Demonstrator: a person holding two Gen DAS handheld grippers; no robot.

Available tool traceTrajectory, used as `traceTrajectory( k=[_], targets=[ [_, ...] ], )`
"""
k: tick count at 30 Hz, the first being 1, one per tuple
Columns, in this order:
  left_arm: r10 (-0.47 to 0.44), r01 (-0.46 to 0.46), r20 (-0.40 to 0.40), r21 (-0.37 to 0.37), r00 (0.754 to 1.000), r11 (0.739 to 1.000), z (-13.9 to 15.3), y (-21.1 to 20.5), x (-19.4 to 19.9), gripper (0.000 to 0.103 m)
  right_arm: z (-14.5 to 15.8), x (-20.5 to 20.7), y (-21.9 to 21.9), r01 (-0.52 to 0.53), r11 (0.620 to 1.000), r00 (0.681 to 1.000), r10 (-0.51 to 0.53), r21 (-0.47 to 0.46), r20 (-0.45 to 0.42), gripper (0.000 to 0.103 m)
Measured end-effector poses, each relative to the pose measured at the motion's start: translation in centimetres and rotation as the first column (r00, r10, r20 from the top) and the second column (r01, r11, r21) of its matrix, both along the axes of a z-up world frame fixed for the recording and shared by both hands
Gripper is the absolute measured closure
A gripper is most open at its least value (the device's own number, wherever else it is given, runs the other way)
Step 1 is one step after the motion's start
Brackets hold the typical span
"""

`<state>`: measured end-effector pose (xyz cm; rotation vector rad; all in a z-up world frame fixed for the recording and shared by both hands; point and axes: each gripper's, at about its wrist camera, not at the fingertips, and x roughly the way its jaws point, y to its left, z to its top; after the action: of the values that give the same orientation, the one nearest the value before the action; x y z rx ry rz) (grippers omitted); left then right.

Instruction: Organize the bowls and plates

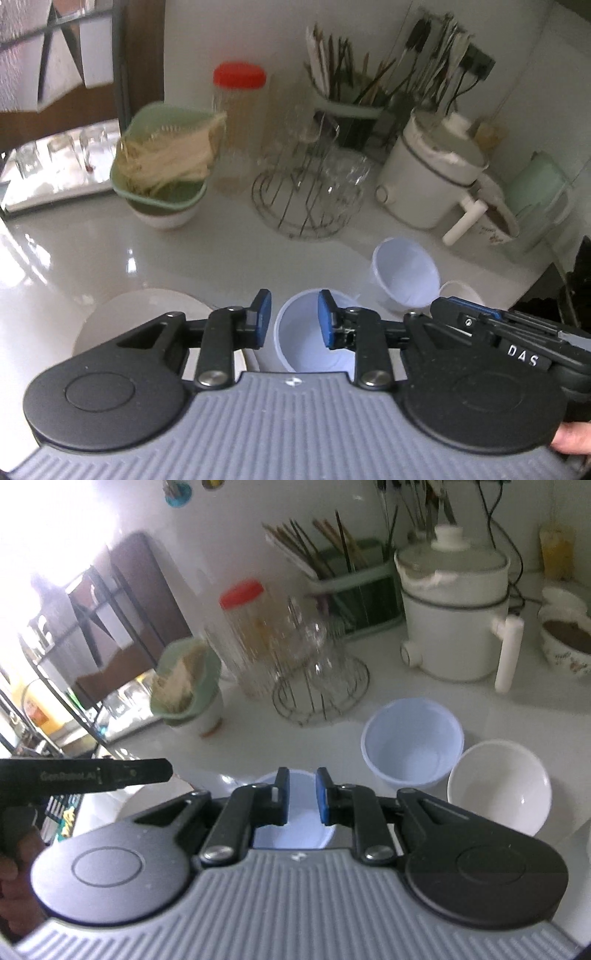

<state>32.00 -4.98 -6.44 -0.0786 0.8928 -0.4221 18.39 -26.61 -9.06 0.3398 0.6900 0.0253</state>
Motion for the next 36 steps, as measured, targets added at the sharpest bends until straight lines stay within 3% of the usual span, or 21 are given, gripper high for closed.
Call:
traceTrajectory(
  k=[2, 12, 26, 36],
  targets=[
    [0.001, -0.001, 0.014, 0.023, 1.000, 1.000, 0.6, 0.0, -0.5, 0.068, 1.0, -0.5, 0.2, 0.006, 1.000, 1.000, -0.006, -0.009, 0.023, 0.084],
    [0.007, -0.006, 0.049, -0.025, 0.999, 1.000, 2.0, 0.5, -2.8, 0.065, 3.8, -1.9, 0.7, 0.023, 0.999, 0.997, -0.019, -0.047, 0.073, 0.084],
    [-0.110, 0.110, 0.056, -0.011, 0.992, 0.994, 1.7, -3.9, -3.4, 0.065, 2.6, -4.8, -2.6, 0.137, 0.988, 0.989, -0.132, -0.065, 0.070, 0.084],
    [-0.235, 0.234, 0.023, 0.013, 0.972, 0.972, 0.8, -9.1, -2.6, 0.063, 2.0, -7.1, -5.6, 0.243, 0.965, 0.969, -0.236, -0.095, 0.073, 0.084]
  ],
)
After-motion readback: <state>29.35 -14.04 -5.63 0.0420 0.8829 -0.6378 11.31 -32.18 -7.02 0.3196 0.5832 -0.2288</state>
